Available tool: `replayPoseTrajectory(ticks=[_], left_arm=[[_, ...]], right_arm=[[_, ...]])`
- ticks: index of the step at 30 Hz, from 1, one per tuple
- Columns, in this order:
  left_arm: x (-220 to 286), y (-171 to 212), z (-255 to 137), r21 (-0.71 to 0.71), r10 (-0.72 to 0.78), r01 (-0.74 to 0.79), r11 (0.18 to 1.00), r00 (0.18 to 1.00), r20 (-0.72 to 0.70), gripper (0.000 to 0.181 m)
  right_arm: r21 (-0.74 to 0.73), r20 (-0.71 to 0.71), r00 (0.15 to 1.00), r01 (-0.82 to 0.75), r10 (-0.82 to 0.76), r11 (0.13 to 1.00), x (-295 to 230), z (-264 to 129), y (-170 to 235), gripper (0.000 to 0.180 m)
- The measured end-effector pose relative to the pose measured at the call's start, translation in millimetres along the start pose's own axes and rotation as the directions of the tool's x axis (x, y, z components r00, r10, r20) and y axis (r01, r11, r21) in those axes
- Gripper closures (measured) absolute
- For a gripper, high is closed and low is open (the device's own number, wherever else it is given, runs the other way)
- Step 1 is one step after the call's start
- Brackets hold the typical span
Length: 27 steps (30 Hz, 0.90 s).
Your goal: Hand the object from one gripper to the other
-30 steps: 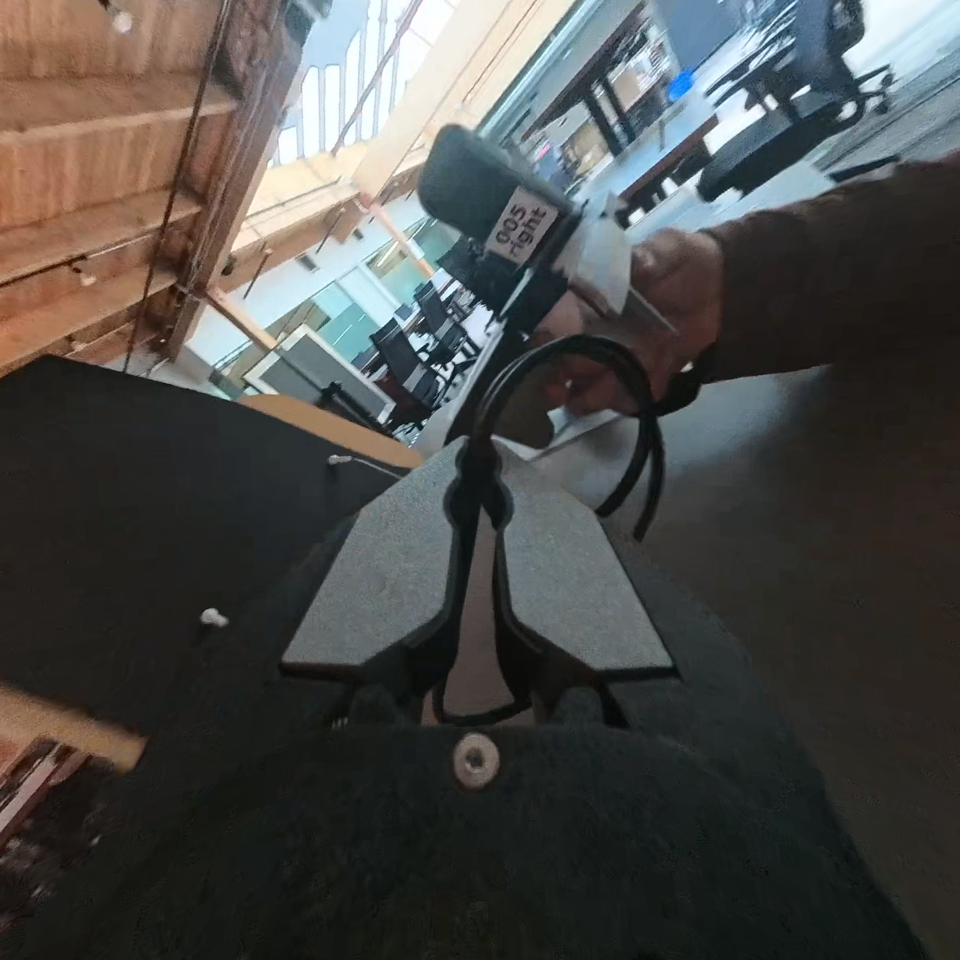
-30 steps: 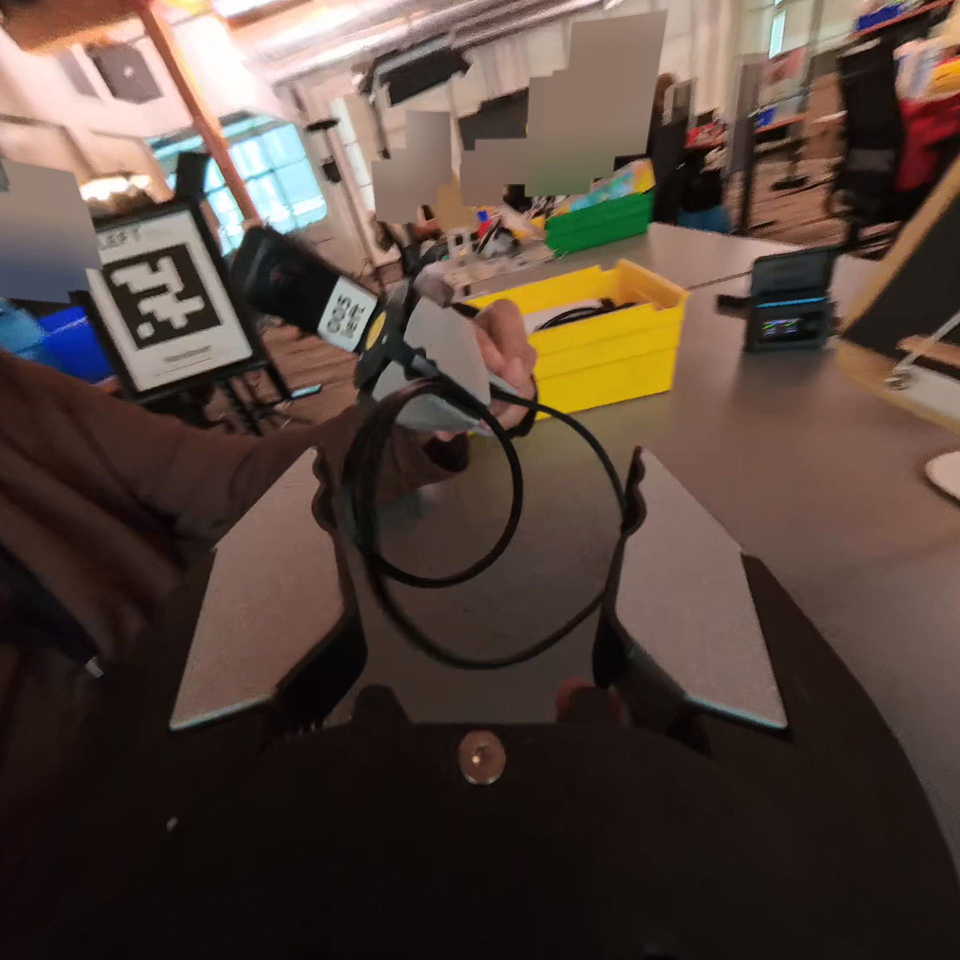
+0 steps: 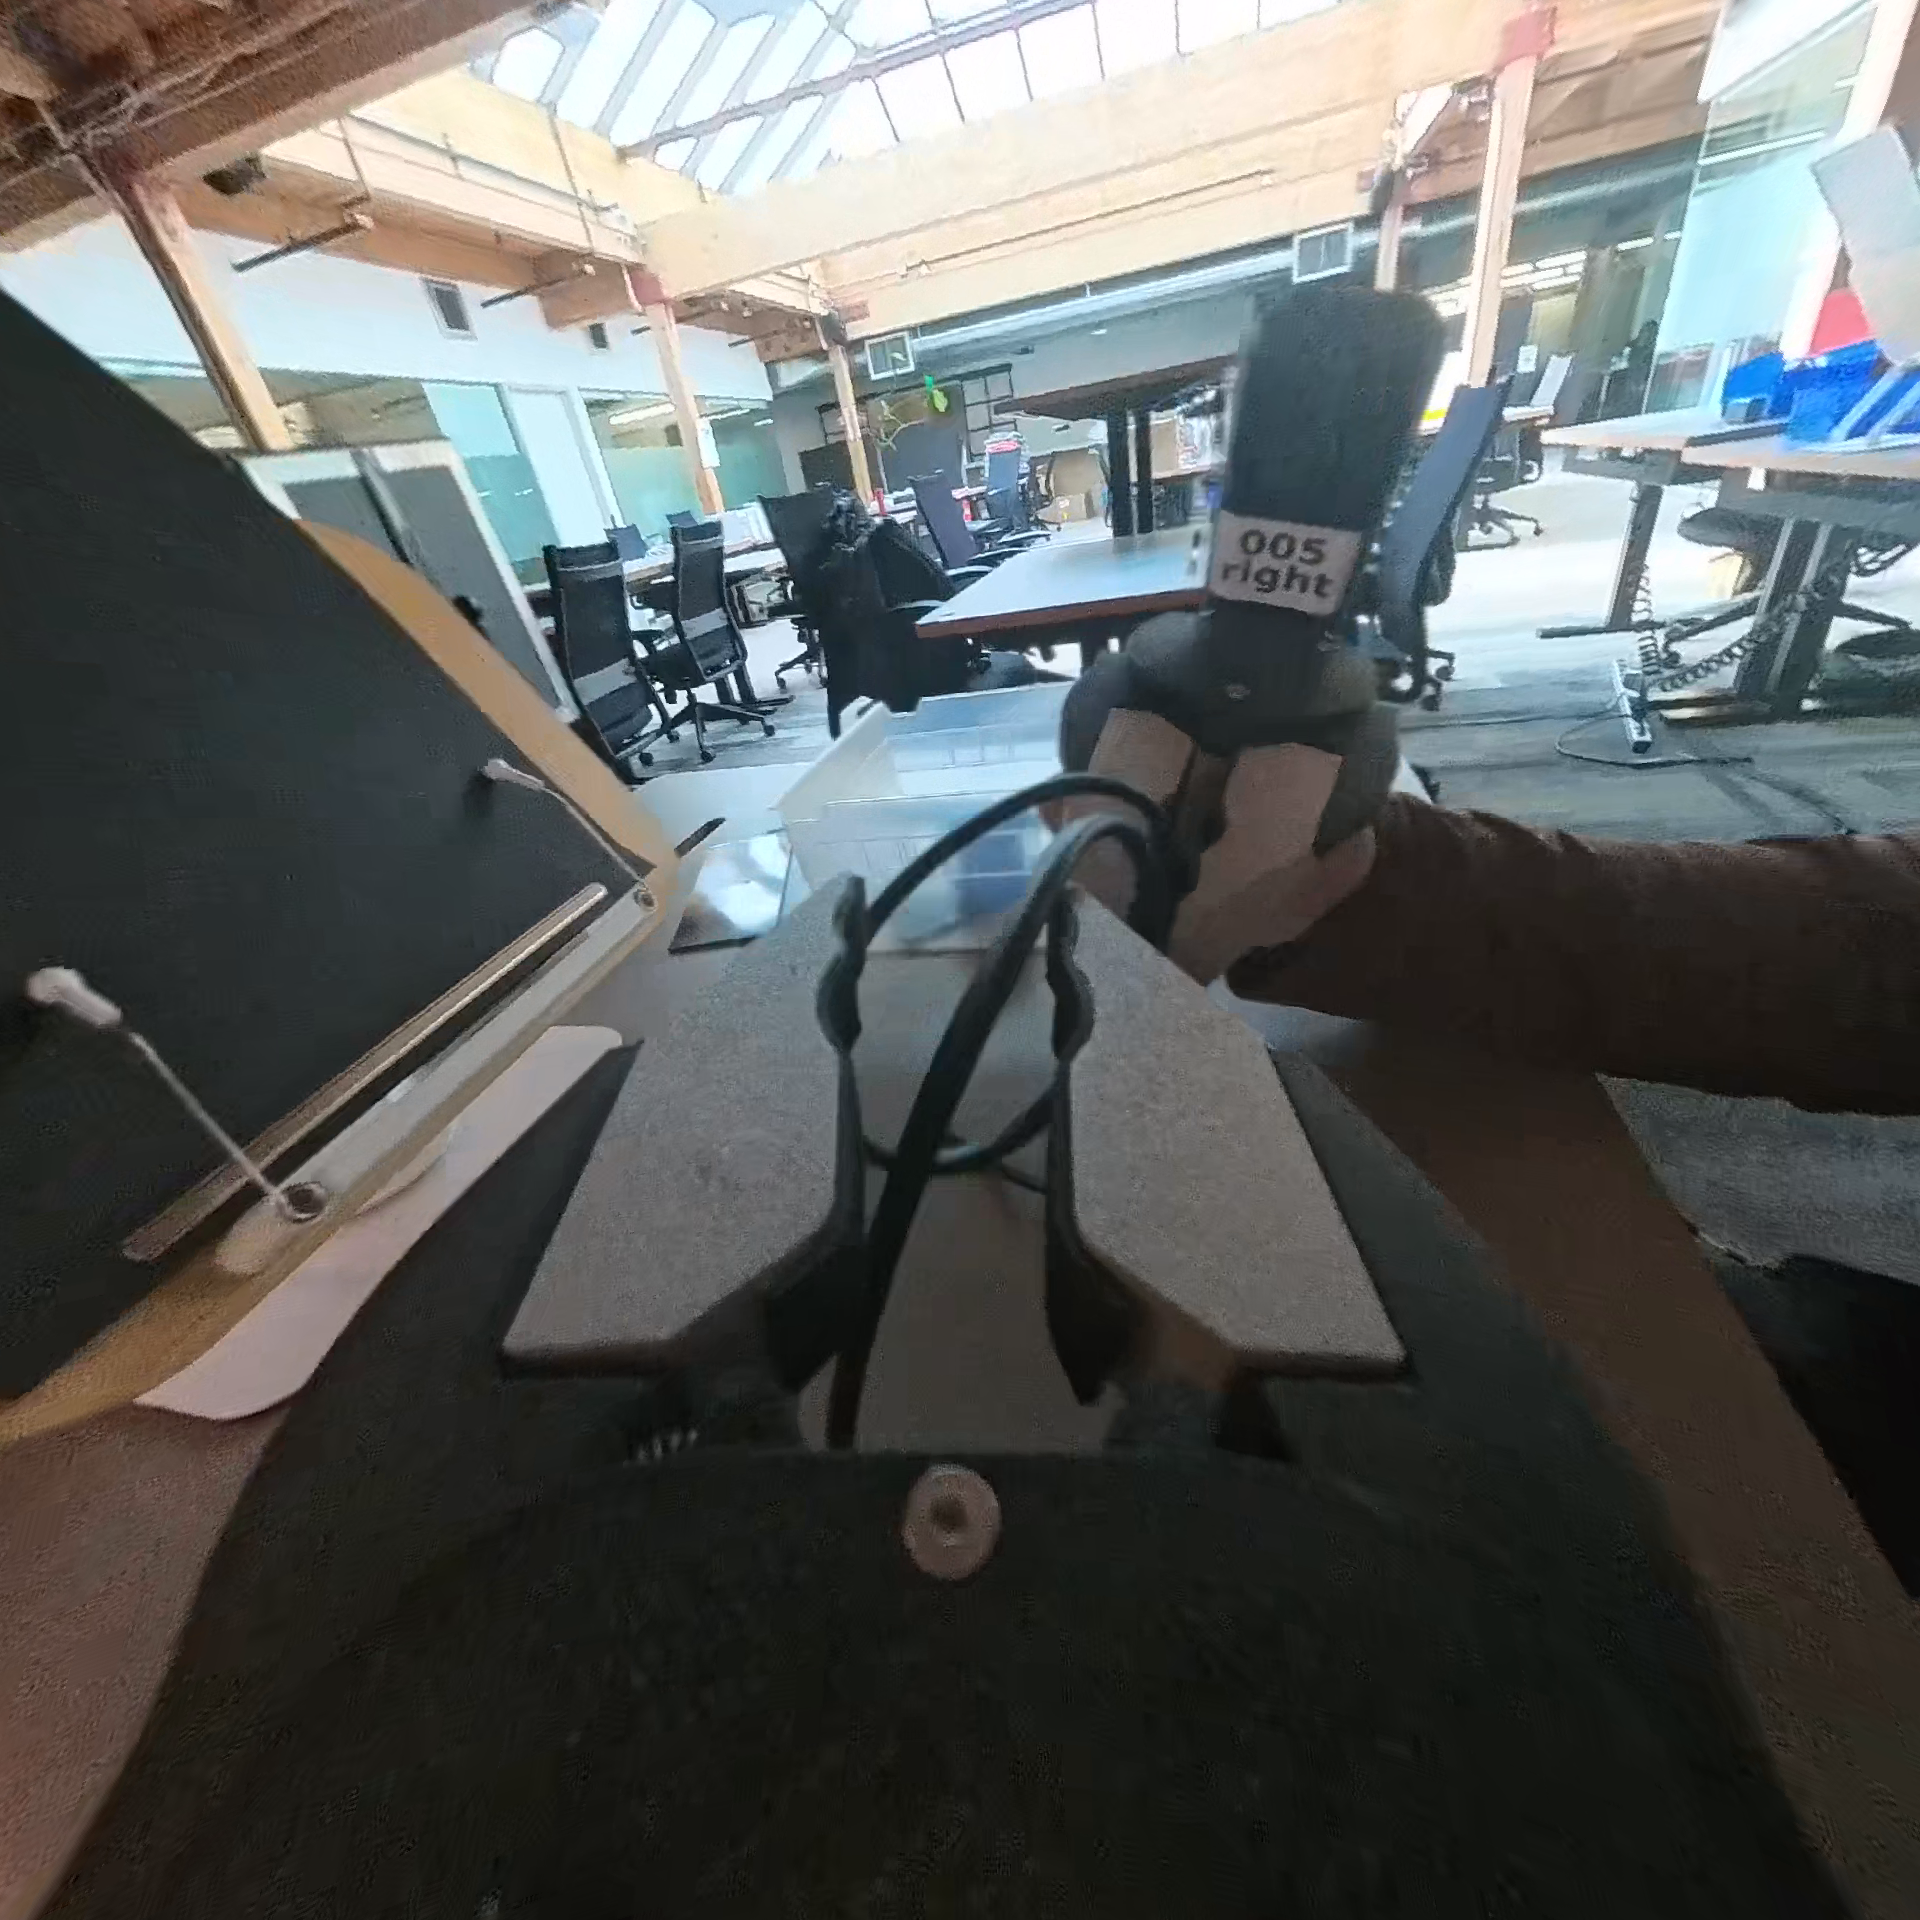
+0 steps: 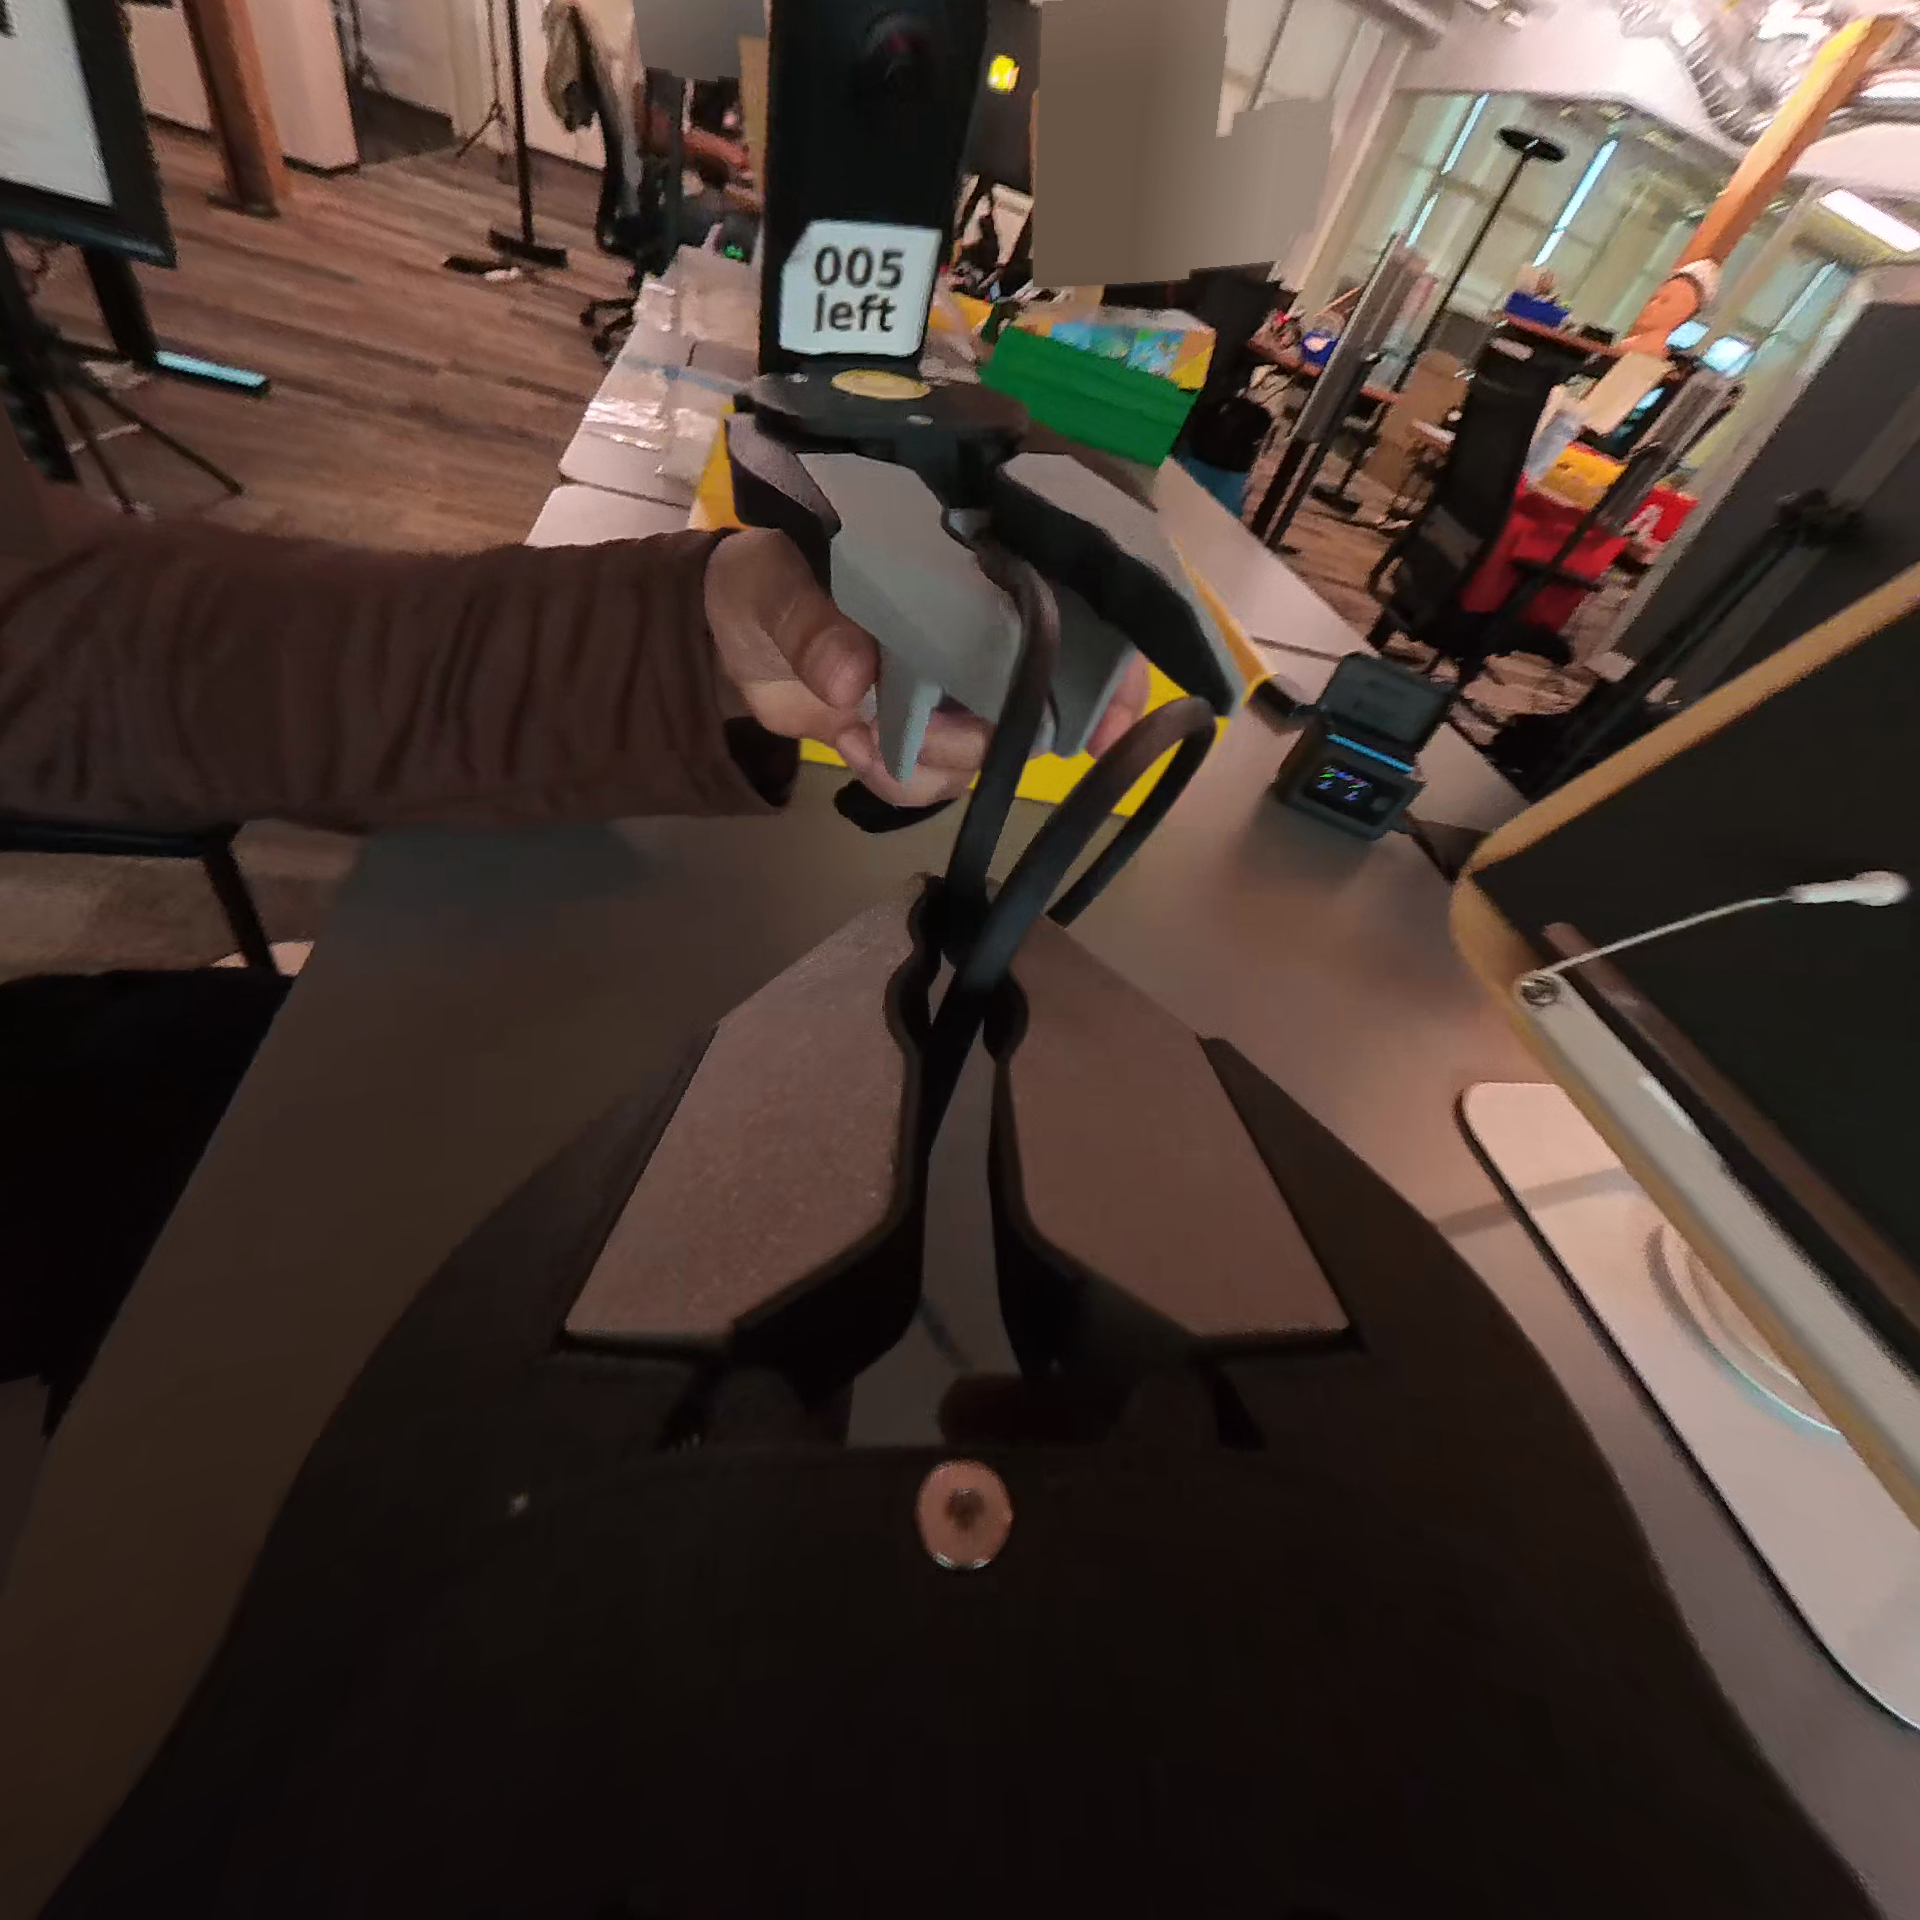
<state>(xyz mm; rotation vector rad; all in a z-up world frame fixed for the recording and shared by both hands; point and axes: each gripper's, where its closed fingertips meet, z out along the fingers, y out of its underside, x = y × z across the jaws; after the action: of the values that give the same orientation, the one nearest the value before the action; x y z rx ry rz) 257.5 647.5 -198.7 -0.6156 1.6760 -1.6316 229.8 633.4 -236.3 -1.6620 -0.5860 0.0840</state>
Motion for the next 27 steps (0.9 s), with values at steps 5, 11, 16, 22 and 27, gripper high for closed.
replayPoseTrajectory(ticks=[5, 11, 16, 22, 27], left_arm=[[-23.6, -8.8, -20.7, 0.044, -0.076, 0.073, 0.996, 0.995, 0.06, 0.144], [-29.4, 1.5, -20.9, 0.006, -0.177, 0.177, 0.984, 0.983, 0.042, 0.147], [-2.8, 13.4, -3.5, -0.048, -0.202, 0.2, 0.979, 0.977, -0.066, 0.146], [5.1, 19.9, 4.9, -0.078, -0.212, 0.205, 0.976, 0.972, -0.097, 0.155], [-12.0, 24.9, 5.8, -0.127, -0.026, 0.034, 0.991, 0.998, 0.06, 0.181]], right_arm=[[0.002, -0.112, 0.994, 0.011, -0.011, 1.0, 21.7, -14.6, -4.5, 0.178], [-0.017, -0.072, 0.991, 0.116, -0.117, 0.993, 6.4, -15.1, -5.7, 0.179], [0.023, 0.004, 0.987, 0.16, -0.16, 0.987, -12.6, -13.6, -12.6, 0.179], [0.072, 0.079, 0.979, 0.184, -0.19, 0.98, -30.6, -16.1, -20.0, 0.179], [-0.092, 0.094, 0.996, -0.003, 0.011, 0.996, -18.8, -10.6, 10.2, 0.165]])
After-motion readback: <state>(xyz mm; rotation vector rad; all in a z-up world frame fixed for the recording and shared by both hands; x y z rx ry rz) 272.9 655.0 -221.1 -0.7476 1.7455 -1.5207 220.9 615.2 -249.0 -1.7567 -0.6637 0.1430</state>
